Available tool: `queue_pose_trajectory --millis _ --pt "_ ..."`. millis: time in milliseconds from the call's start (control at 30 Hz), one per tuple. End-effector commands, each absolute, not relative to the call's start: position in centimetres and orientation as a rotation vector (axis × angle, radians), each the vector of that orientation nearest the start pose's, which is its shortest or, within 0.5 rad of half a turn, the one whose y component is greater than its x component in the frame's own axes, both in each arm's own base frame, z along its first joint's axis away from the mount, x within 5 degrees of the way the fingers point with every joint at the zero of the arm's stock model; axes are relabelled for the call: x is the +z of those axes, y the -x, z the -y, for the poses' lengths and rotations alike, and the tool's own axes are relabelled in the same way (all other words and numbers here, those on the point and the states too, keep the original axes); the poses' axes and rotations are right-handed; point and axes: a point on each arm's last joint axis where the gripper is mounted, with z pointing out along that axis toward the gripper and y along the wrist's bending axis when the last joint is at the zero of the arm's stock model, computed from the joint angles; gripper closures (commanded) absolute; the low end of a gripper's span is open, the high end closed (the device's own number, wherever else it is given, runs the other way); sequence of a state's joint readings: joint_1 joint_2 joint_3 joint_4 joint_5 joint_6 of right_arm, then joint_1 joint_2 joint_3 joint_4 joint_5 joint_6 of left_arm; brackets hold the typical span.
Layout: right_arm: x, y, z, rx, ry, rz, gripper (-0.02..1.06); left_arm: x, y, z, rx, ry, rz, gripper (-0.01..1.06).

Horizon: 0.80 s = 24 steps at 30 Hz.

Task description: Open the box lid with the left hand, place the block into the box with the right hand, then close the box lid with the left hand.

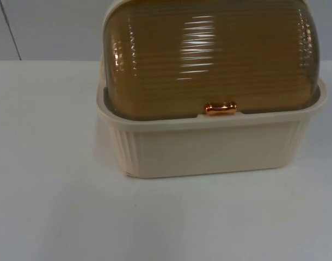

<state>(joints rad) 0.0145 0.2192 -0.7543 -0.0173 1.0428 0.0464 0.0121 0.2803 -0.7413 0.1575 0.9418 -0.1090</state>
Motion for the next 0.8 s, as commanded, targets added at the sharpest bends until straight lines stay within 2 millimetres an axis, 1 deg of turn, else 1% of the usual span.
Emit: queue_pose_trajectory --millis 0,67,100,200,233,367,400,433,567,600,700,767 --pt "36.5 -1.1 0.2 0.015 -0.040 -1.950 0.00 36.6 -3.5 -1.2 0.102 0.110 -1.924 0.00" --pt "38.1 -1.7 0.2 0.018 -0.041 -1.923 0.00 37.4 -4.3 -1.0 0.076 0.100 -1.914 0.00" --pt "38.1 -1.7 0.2 0.018 -0.041 -1.923 0.00 37.4 -4.3 -1.0 0.076 0.100 -1.914 0.00" --pt "40.1 -3.0 0.2 0.006 -0.040 -1.898 0.00 38.6 -6.1 -0.9 0.061 0.107 -1.921 0.00" --pt "40.1 -3.0 0.2 0.006 -0.040 -1.898 0.00 38.6 -6.1 -0.9 0.061 0.107 -1.921 0.00" --pt "42.0 -5.4 0.8 -0.045 -0.113 -1.888 0.00 40.4 -8.6 -0.8 0.050 0.104 -1.893 0.00" --pt "42.4 -6.2 0.9 -0.053 -0.113 -1.891 0.00 40.8 -9.8 -0.7 0.050 0.096 -1.884 0.00" --pt "42.4 -6.2 0.9 -0.053 -0.113 -1.891 0.00 40.8 -9.8 -0.7 0.050 0.096 -1.884 0.00" --pt "42.4 -8.4 0.9 -0.071 -0.107 -1.916 0.00 41.3 -12.3 -0.7 0.059 0.085 -1.897 0.00" --pt "42.4 -8.4 0.9 -0.071 -0.107 -1.916 0.00 41.3 -12.3 -0.7 0.059 0.085 -1.897 0.00" --pt "41.8 -10.3 0.7 -0.093 -0.038 -1.982 0.00 41.3 -13.7 -0.6 0.072 0.070 -1.934 0.00" --pt "41.3 -11.6 0.6 -0.103 0.001 -2.027 0.00 41.1 -14.2 -0.6 0.069 0.070 -1.949 0.00"
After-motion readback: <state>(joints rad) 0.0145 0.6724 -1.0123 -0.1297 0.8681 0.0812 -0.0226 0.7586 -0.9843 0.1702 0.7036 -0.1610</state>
